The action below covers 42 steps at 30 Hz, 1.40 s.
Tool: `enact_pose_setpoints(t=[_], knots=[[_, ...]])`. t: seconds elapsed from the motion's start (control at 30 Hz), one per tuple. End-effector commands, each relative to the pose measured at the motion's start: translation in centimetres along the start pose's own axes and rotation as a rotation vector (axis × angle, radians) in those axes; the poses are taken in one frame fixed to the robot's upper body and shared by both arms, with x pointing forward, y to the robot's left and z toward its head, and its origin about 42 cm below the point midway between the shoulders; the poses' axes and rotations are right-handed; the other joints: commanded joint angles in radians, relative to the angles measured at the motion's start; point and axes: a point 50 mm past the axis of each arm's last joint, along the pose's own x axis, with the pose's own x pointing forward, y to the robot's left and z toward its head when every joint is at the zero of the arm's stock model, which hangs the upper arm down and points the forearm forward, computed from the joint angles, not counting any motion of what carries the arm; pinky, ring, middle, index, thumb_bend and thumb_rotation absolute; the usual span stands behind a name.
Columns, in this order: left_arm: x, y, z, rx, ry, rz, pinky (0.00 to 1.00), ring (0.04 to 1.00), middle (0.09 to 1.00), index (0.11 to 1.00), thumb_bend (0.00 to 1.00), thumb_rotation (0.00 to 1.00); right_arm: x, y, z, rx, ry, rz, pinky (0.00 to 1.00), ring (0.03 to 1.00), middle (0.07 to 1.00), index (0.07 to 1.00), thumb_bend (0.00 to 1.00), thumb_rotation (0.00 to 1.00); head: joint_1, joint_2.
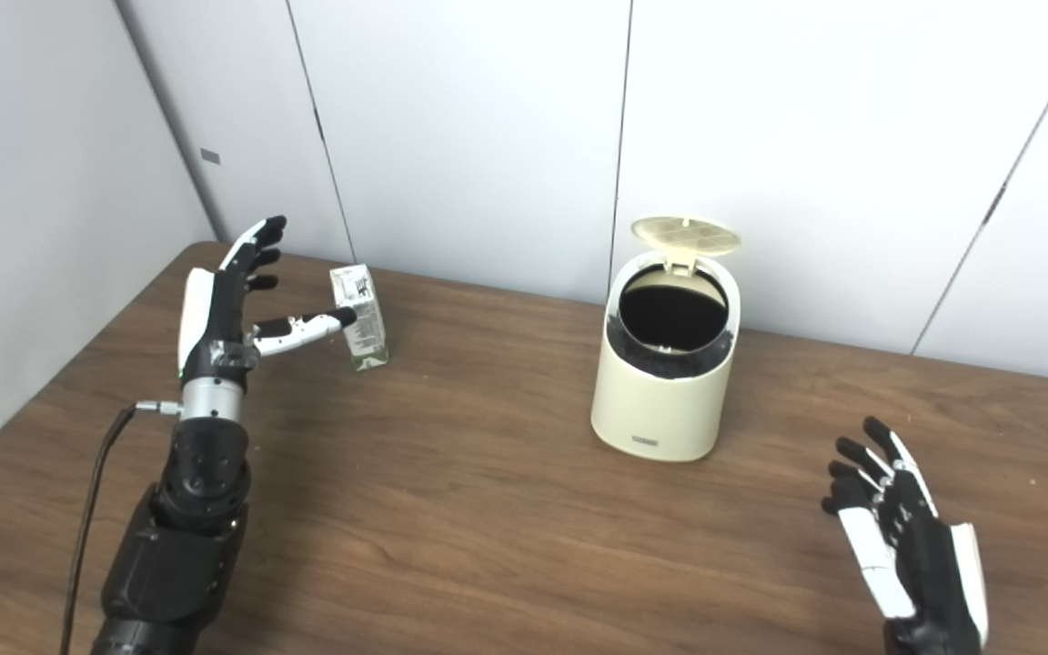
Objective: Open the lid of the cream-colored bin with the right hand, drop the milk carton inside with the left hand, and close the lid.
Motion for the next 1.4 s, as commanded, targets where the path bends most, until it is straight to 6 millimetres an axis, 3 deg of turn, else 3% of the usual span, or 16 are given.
enact_pose_setpoints(t=[0.0, 0.4, 0.7, 0.9, 0.97, 1.03, 1.1, 1.17, 1.37], knots=[[2.3, 0.7, 1.8, 0.016, -0.081, 0.005, 0.76, 0.876, 0.899, 0.926, 0.96, 0.11, 0.5, 0.1, 2.0, 0.016, -0.082, 0.003, 0.71, 0.827, 0.854, 0.930, 0.61, 0.82, 0.000, 0.000], [5.9, 0.4, 0.7, 0.102, -0.020, -0.177, 0.81, 0.874, 0.892, 0.902, 0.95, 0.07, -0.1, 0.6, 3.1, 0.003, -0.087, -0.004, 0.74, 0.860, 0.871, 0.952, 0.52, 0.83, -0.016, 0.006], [6.9, 0.3, 0.6, 0.141, 0.018, -0.228, 0.76, 0.825, 0.853, 0.870, 0.94, 0.05, -0.4, 1.0, 3.7, 0.015, -0.061, 0.000, 0.79, 0.893, 0.893, 0.972, 0.44, 0.82, -0.021, 0.010], [6.8, -0.2, 0.7, 0.170, 0.012, -0.227, 0.64, 0.713, 0.740, 0.714, 0.83, 0.00, -0.3, 1.1, 3.9, 0.014, -0.059, 0.004, 0.81, 0.900, 0.891, 0.976, 0.41, 0.83, -0.024, 0.012], [6.8, -0.3, 0.7, 0.187, 0.012, -0.220, 0.56, 0.624, 0.664, 0.654, 0.80, 0.00, -0.3, 1.1, 3.9, 0.014, -0.061, 0.007, 0.82, 0.903, 0.891, 0.979, 0.41, 0.84, -0.027, 0.014], [6.7, -0.4, 0.7, 0.186, 0.009, -0.205, 0.50, 0.567, 0.557, 0.558, 0.63, 0.00, -0.3, 1.1, 3.9, 0.016, -0.063, 0.010, 0.82, 0.904, 0.889, 0.980, 0.41, 0.85, -0.027, 0.014], [6.6, -0.5, 0.7, 0.196, -0.017, -0.182, 0.47, 0.496, 0.506, 0.516, 0.54, 0.00, -0.3, 1.1, 3.9, 0.019, -0.065, 0.016, 0.83, 0.907, 0.891, 0.982, 0.40, 0.85, -0.029, 0.017], [6.6, -0.6, 0.8, 0.204, -0.042, -0.166, 0.46, 0.458, 0.490, 0.500, 0.51, 0.00, -0.3, 1.1, 3.8, 0.019, -0.065, 0.018, 0.83, 0.905, 0.889, 0.982, 0.39, 0.85, -0.027, 0.018], [6.4, -0.6, 0.8, 0.153, -0.090, -0.119, 0.41, 0.469, 0.480, 0.460, 0.48, 0.00, -0.3, 1.1, 3.6, 0.014, -0.058, 0.012, 0.82, 0.895, 0.882, 0.983, 0.37, 0.85, -0.028, 0.017]])
